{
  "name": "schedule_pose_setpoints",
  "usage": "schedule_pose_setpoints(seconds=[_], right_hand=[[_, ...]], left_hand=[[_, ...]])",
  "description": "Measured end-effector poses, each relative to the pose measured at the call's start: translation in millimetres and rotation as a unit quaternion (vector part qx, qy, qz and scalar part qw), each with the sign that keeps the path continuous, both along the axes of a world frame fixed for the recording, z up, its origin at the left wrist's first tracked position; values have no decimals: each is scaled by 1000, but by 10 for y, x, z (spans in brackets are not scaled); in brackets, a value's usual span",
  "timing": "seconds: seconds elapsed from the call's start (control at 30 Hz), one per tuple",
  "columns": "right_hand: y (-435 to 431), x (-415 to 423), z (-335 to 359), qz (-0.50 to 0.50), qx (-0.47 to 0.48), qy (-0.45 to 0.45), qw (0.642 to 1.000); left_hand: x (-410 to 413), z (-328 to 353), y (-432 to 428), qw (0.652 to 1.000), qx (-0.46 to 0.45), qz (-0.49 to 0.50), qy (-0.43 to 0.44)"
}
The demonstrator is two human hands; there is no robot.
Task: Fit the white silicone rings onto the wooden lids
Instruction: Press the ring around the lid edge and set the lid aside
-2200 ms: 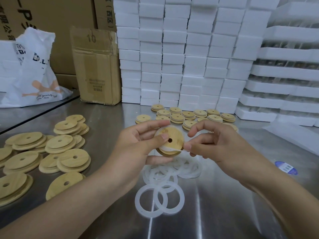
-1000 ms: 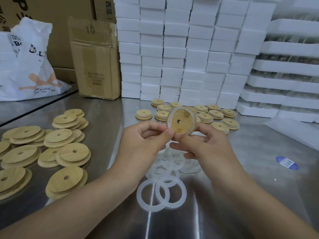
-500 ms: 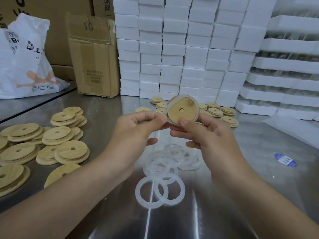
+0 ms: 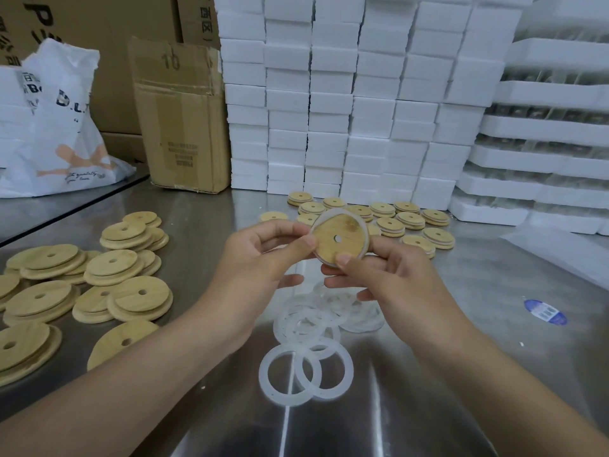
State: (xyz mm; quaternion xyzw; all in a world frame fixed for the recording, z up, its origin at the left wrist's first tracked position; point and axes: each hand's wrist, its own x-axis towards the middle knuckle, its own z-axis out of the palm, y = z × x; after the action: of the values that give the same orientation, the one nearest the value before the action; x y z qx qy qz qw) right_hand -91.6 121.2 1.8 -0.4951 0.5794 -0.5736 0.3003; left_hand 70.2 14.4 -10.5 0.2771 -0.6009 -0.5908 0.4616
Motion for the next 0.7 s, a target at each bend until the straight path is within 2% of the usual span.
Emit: schedule_pose_setpoints(seconds=[0.23,0.33,0.47,0.7], right_hand=[[-22,14,-28,10,-4,24,1000],[-27,4,-18,33,3,17,999],[-32,-28,-13,52,6,7,999],[-23,-99,-71,46,15,57,997]], left_hand=[[1,15,3,994,-92,61,13],[20,31,-42,995,-79,56,13],[53,50,-79,999,-42,2,2],[47,28,-96,997,-82,3,-16]])
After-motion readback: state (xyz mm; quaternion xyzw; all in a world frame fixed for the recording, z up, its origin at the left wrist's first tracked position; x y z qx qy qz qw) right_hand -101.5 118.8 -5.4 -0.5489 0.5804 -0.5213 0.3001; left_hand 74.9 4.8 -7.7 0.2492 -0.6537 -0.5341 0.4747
